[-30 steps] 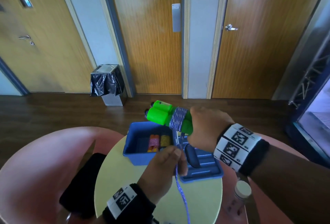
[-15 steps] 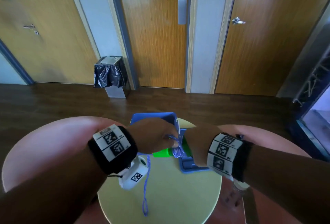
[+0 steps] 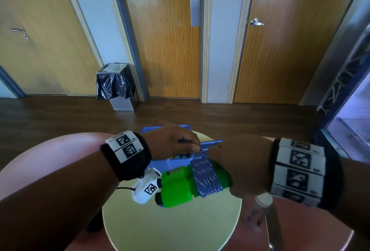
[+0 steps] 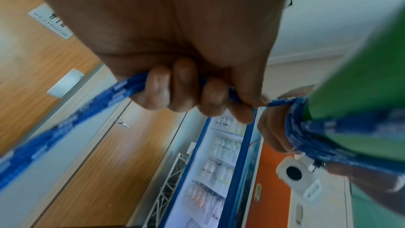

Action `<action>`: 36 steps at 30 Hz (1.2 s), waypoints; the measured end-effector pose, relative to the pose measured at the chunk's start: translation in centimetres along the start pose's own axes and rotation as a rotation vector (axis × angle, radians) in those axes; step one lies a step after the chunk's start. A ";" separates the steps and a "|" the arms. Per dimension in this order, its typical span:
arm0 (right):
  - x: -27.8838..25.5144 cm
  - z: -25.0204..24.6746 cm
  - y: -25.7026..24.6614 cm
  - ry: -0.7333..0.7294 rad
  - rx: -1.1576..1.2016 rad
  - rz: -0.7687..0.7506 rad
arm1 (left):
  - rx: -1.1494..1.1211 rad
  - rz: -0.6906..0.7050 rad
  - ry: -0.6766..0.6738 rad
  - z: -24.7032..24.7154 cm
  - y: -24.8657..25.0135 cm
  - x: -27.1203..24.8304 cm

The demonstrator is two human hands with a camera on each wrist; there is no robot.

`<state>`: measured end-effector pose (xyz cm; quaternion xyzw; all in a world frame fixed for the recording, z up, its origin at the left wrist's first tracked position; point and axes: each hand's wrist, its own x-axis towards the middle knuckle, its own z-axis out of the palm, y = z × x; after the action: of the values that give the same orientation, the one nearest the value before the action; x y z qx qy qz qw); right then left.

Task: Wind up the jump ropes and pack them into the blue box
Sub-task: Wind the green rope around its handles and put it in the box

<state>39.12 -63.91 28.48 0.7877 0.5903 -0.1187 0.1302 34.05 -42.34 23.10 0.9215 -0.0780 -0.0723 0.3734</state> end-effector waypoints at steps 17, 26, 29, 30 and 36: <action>0.2 0.8 -1.1 0.394 0.530 0.114 | -1.384 -0.004 0.524 10.2 1.4 -1.8; 1.2 1.1 -3.4 0.488 0.730 0.118 | -0.578 -0.091 0.742 10.1 0.4 -3.6; 1.4 0.9 -3.5 0.475 0.717 0.105 | -0.576 -0.006 0.748 10.2 0.6 -3.6; 1.5 0.8 -3.4 0.484 0.705 0.122 | -0.585 0.019 0.747 10.2 0.8 -3.7; 2.4 0.9 -3.0 0.527 0.537 0.279 | -0.539 0.008 0.665 9.5 2.1 -4.1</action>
<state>36.89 -61.28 26.63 0.8698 0.4386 -0.0438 -0.2216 28.00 -49.40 18.14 0.7639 0.0649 0.2126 0.6058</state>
